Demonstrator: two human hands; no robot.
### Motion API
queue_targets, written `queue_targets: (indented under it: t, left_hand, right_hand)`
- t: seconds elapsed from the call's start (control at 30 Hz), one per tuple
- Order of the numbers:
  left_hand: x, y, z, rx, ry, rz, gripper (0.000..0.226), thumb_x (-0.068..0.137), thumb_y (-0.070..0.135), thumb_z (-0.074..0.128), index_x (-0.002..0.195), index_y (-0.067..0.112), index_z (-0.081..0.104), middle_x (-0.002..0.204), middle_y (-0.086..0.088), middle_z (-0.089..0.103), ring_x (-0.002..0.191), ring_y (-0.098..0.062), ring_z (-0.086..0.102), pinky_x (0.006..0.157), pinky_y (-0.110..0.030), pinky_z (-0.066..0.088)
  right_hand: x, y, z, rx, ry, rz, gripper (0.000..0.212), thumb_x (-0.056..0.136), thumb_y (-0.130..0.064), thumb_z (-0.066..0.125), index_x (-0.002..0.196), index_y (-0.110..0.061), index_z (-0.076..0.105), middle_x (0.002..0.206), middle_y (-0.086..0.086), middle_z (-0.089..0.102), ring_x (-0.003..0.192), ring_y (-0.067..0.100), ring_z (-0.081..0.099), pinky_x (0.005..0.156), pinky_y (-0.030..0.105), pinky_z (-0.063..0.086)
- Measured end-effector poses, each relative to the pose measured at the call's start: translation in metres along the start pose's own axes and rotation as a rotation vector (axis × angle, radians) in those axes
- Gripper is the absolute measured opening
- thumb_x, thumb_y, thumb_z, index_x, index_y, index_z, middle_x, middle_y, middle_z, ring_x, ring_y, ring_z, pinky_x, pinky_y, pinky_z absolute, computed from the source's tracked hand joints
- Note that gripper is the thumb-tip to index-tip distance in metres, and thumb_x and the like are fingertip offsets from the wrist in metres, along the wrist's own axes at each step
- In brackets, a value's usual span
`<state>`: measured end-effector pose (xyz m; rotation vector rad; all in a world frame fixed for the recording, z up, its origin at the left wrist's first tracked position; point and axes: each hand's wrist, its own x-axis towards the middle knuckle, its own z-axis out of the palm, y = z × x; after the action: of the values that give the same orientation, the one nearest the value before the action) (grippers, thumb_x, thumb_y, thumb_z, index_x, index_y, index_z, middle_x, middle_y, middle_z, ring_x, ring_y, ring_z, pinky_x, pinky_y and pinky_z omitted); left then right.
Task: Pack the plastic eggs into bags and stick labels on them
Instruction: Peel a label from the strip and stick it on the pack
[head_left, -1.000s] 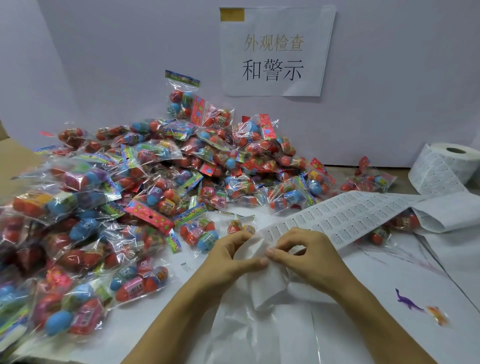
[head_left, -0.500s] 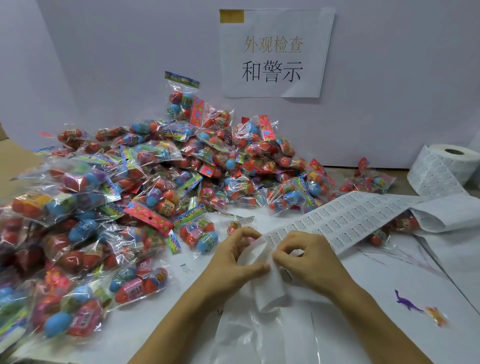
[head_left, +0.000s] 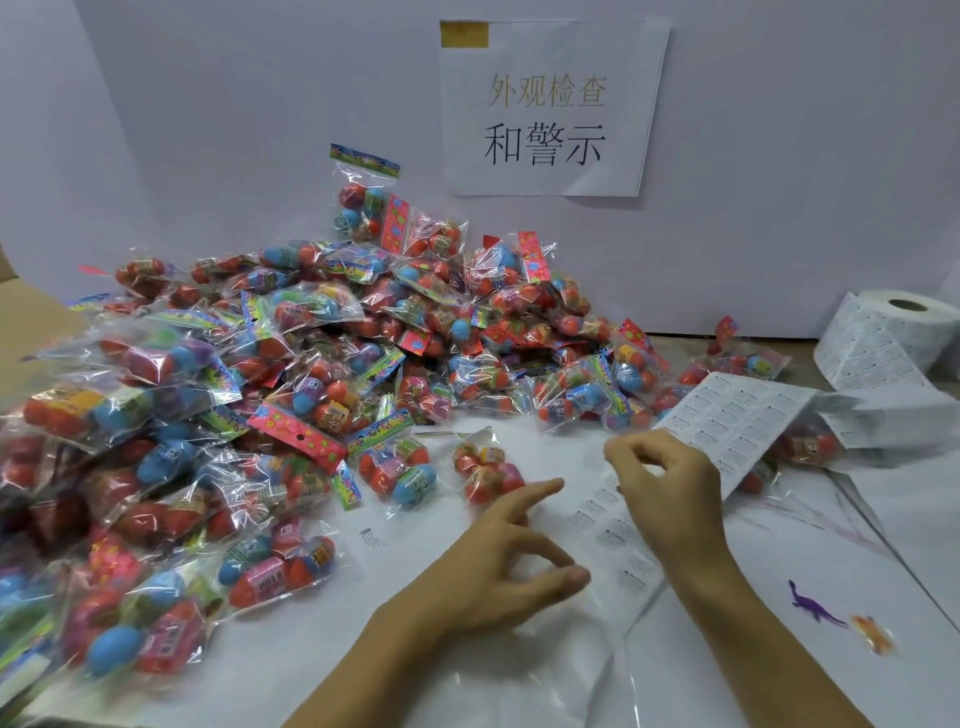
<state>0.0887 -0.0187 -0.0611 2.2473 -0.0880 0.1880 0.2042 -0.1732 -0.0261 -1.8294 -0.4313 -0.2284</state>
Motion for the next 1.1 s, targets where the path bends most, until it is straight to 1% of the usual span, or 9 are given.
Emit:
queue_targets:
  t: [0.13,0.27,0.37,0.5,0.73,0.83,0.93,1.03,1.1]
  left_hand:
    - [-0.001,0.005,-0.003,-0.033,0.052,0.009,0.039,0.096,0.058,0.058,0.127,0.038,0.072,0.156,0.026,0.039,0.141,0.013,0.032,0.117,-0.012,0.026]
    - [0.005,0.014,-0.01,-0.421,0.291,-0.12,0.046,0.102,0.048,0.053,0.114,0.009,0.075,0.112,-0.005,0.073,0.1,-0.013,0.072,0.089,-0.031,0.058]
    - [0.008,0.016,-0.015,-0.698,0.284,-0.257,0.055,0.094,0.044,0.052,0.107,-0.005,0.073,0.101,-0.021,0.074,0.08,-0.025,0.072,0.071,-0.032,0.06]
    - [0.007,0.015,-0.017,-0.828,0.306,-0.243,0.039,0.096,0.03,0.059,0.1,-0.005,0.076,0.089,-0.02,0.073,0.079,-0.027,0.071,0.069,-0.03,0.06]
    - [0.004,0.009,-0.021,-0.854,0.39,-0.18,0.022,0.085,0.022,0.07,0.093,0.005,0.082,0.086,-0.019,0.074,0.078,-0.027,0.071,0.07,-0.029,0.058]
    - [0.006,0.007,-0.019,-0.79,0.401,-0.184,0.019,0.09,0.021,0.07,0.1,0.009,0.082,0.087,-0.019,0.074,0.07,-0.024,0.068,0.062,-0.027,0.055]
    - [0.007,0.003,-0.017,-0.654,0.568,-0.182,0.014,0.096,0.012,0.069,0.107,0.016,0.077,0.078,-0.008,0.073,0.054,-0.02,0.061,0.048,-0.025,0.048]
    - [0.008,-0.003,-0.02,-0.502,0.746,-0.218,0.009,0.095,0.01,0.07,0.097,0.017,0.075,0.073,-0.004,0.07,0.043,-0.018,0.054,0.04,-0.023,0.04]
    - [0.008,-0.005,-0.023,-0.567,0.726,-0.222,0.01,0.095,0.006,0.07,0.091,0.012,0.077,0.068,-0.011,0.067,0.041,-0.021,0.052,0.038,-0.022,0.036]
  right_hand:
    - [-0.006,-0.001,0.003,-0.094,0.022,-0.222,0.018,0.084,-0.001,0.072,0.07,-0.012,0.071,0.077,-0.006,0.068,0.078,0.01,0.064,0.062,0.019,0.051]
    - [-0.013,-0.003,0.007,-0.109,-0.05,-0.415,0.008,0.081,-0.002,0.079,0.078,-0.008,0.075,0.083,-0.001,0.067,0.081,0.014,0.066,0.062,0.028,0.056]
    - [-0.02,-0.002,0.013,-0.107,-0.164,-0.483,0.008,0.079,-0.005,0.083,0.082,-0.009,0.077,0.089,-0.002,0.067,0.086,0.01,0.065,0.066,0.026,0.055]
    - [-0.022,-0.001,0.015,-0.042,-0.27,-0.489,0.007,0.079,-0.013,0.084,0.083,-0.014,0.079,0.098,-0.006,0.066,0.096,0.009,0.064,0.074,0.026,0.055]
    - [-0.019,-0.004,0.016,0.063,-0.335,-0.169,0.028,0.072,-0.051,0.081,0.091,-0.032,0.073,0.104,-0.023,0.061,0.105,0.0,0.062,0.072,0.017,0.054]
    - [-0.016,0.001,0.018,0.088,-0.34,-0.113,0.007,0.082,-0.028,0.082,0.079,-0.029,0.076,0.097,-0.024,0.065,0.098,0.001,0.065,0.07,0.017,0.053]
    - [-0.013,0.004,0.016,0.2,-0.251,-0.06,0.014,0.084,-0.016,0.081,0.076,-0.026,0.076,0.092,-0.019,0.069,0.094,0.003,0.067,0.07,0.015,0.051]
    - [-0.009,0.008,0.015,0.247,-0.182,0.065,0.004,0.088,-0.019,0.077,0.085,-0.019,0.075,0.092,-0.013,0.072,0.096,0.009,0.067,0.086,0.037,0.058]
    - [-0.009,0.007,0.015,0.242,-0.214,0.099,0.004,0.088,-0.019,0.077,0.092,-0.018,0.075,0.095,-0.009,0.073,0.098,0.01,0.067,0.09,0.048,0.057]
